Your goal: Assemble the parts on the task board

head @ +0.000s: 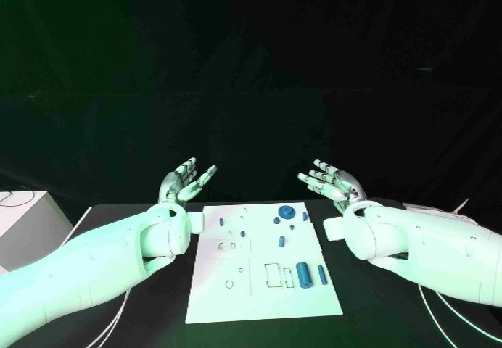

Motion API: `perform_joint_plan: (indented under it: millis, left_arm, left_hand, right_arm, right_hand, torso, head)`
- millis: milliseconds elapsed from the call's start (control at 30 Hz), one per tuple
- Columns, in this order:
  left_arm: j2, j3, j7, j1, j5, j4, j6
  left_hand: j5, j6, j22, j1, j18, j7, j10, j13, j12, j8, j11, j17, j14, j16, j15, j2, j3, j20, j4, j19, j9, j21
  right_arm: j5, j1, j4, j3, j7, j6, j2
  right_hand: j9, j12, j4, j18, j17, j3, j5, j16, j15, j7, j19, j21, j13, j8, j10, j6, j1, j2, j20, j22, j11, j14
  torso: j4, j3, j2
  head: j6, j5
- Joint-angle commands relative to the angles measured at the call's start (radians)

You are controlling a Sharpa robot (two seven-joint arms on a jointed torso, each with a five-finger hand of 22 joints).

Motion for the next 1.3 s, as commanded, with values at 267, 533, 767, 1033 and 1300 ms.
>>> perform_joint_plan:
  millis: [267,533,767,1033,1300]
  left_arm:
    - [-0.034,0.004,-0.004,-0.002,-0.057,0.033,0.126]
    - [-0.091,0.003,-0.016,-0.001,-0.093,0.092,0.162]
    - [-0.143,0.007,-0.046,-0.001,-0.126,0.166,0.246]
    - [-0.192,0.036,-0.060,-0.001,-0.150,0.254,0.277]
    - [-0.235,0.060,-0.067,-0.002,-0.151,0.331,0.274]
  left_hand:
    - [0.005,0.178,0.024,0.052,0.007,0.122,0.211,0.017,0.026,0.042,0.060,0.038,0.261,0.055,0.036,0.053,0.053,0.015,0.011,0.194,0.025,0.053]
    - [0.001,0.566,0.063,0.055,0.055,0.088,0.693,0.042,0.088,0.143,0.017,0.137,0.701,0.185,-0.034,0.059,0.117,-0.014,0.005,0.587,0.081,0.194]
    - [0.004,0.629,0.095,0.067,0.053,0.065,0.841,0.047,0.091,0.157,-0.027,0.255,0.865,0.290,-0.094,0.035,0.197,-0.080,-0.001,0.729,0.088,0.284]
    - [0.002,0.647,0.219,0.037,0.047,0.059,0.895,0.048,0.054,0.158,-0.042,0.496,0.880,0.578,-0.126,-0.018,0.292,-0.124,-0.008,0.761,0.090,0.490]
    - [0.000,0.651,0.371,0.009,0.050,0.052,0.922,0.061,0.056,0.175,-0.050,0.634,0.830,0.782,-0.137,-0.039,0.340,-0.134,-0.014,0.745,0.104,0.728]
  right_arm:
    - [-0.355,0.030,-0.064,-0.019,-0.041,0.132,-0.002]
    - [-0.669,0.057,-0.079,-0.018,-0.054,0.129,-0.009]
    - [-0.907,0.083,-0.088,-0.016,-0.123,0.142,-0.007]
    - [-1.115,0.110,-0.102,-0.014,-0.218,0.167,0.006]
    - [-1.352,0.123,-0.121,-0.013,-0.363,0.158,0.034]
  right_hand:
    - [0.043,0.038,-0.056,0.074,0.049,0.037,-0.023,0.082,-0.043,0.148,0.291,0.048,0.024,0.070,0.384,0.295,0.134,-0.008,0.006,0.025,-0.027,0.437]
    - [0.089,0.047,-0.073,0.108,0.081,0.128,-0.045,0.150,-0.129,0.092,0.657,0.146,0.030,0.150,0.712,0.643,0.163,-0.046,-0.051,0.040,-0.096,0.700]
    - [0.096,0.036,-0.080,0.107,0.150,0.160,-0.023,0.233,-0.206,0.067,0.885,0.268,0.032,0.161,0.820,0.718,0.163,-0.077,-0.143,0.088,-0.138,0.921]
    - [0.098,0.031,-0.054,0.101,0.396,0.195,-0.008,0.572,-0.261,0.033,1.089,0.484,0.033,0.141,0.873,0.767,0.122,-0.124,-0.209,0.214,-0.177,1.118]
    - [0.120,0.031,-0.031,0.039,0.798,0.262,0.042,1.028,-0.259,0.031,1.141,0.930,0.036,0.131,0.862,0.777,0.101,-0.169,-0.209,0.721,-0.177,1.097]
  torso:
    - [-0.0092,-0.0074,0.014]
    - [-0.0065,-0.0014,0.042]
    - [-0.0001,-0.0057,0.076]
    - [0.0112,-0.0133,0.115]
    - [0.0258,-0.0201,0.147]
  head:
    - [-0.022,0.001]
    - [-0.016,-0.002]
    - [-0.005,-0.012]
    - [0.010,-0.026]
    - [0.009,-0.035]
